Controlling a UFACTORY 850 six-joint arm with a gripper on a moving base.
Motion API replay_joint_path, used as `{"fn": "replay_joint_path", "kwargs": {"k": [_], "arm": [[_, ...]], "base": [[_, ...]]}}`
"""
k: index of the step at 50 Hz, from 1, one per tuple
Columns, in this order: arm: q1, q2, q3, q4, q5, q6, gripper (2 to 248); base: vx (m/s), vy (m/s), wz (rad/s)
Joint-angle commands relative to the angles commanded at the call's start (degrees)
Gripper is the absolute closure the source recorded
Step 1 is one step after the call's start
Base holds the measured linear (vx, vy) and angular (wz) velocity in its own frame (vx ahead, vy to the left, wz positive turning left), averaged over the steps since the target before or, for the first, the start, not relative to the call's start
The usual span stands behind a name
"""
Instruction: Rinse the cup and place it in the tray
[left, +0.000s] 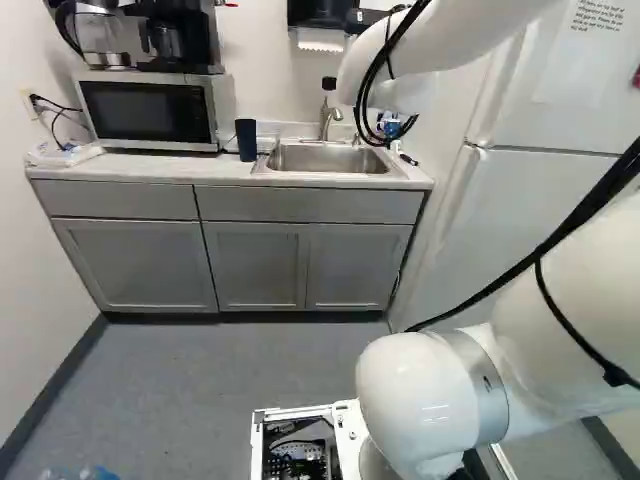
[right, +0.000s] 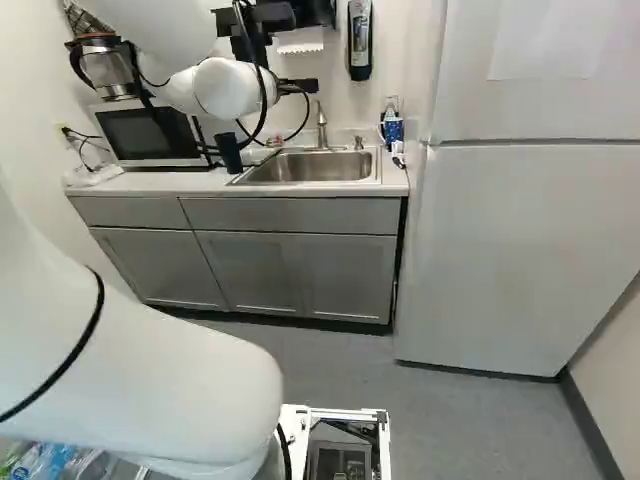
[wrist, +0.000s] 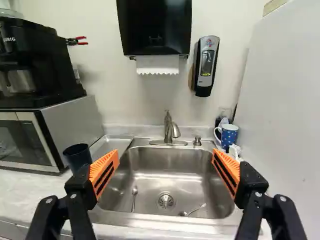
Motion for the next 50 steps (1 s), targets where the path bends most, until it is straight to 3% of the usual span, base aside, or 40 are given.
{"fn": "replay_joint_path", "kwargs": {"k": [50], "arm": [[0.00,0.00,0.00,0.00,0.00,0.00,3]], "base": [[0.119,-0.053,0.122]]}}
